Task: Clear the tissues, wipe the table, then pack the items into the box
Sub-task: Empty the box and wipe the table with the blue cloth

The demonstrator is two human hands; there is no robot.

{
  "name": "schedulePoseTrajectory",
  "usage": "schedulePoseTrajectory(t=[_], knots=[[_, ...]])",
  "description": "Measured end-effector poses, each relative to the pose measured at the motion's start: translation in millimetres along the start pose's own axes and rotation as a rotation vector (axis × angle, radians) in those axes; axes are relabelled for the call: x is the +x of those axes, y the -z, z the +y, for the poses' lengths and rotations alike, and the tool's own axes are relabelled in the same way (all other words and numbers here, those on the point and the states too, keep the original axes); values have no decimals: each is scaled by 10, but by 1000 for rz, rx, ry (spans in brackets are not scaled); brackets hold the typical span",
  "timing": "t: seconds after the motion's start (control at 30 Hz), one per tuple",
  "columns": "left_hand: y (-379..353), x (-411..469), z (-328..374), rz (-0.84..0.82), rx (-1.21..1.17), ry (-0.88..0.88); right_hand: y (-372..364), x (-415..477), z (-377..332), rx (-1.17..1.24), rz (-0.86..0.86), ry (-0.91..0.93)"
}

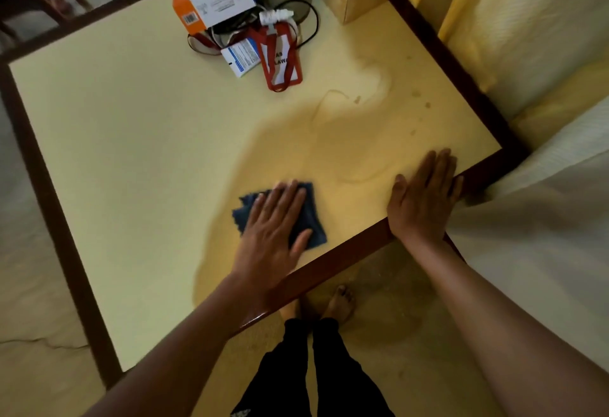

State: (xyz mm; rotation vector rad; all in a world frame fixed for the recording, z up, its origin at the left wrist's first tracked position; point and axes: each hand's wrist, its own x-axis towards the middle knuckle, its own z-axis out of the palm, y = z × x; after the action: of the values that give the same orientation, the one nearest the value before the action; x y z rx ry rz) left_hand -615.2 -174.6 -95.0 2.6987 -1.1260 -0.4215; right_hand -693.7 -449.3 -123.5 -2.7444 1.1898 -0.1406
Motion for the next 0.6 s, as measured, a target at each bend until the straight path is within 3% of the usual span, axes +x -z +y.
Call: schedulePoseTrajectory(t=[0.13, 0.27, 0.43, 0.53, 0.6], knots=[[254, 581, -574, 81, 3, 177, -5, -10, 1, -10, 11, -2], [295, 1402, -235, 78, -24, 199, -36, 2, 38, 3, 30, 0], [-9, 690, 394, 0, 7, -95, -66, -3, 14, 39, 14, 20], [-17, 199, 11, -14, 21, -88, -126, -44, -83, 50, -15, 39], [56, 338, -257, 13, 36, -14, -143, -29, -98, 53, -21, 47]])
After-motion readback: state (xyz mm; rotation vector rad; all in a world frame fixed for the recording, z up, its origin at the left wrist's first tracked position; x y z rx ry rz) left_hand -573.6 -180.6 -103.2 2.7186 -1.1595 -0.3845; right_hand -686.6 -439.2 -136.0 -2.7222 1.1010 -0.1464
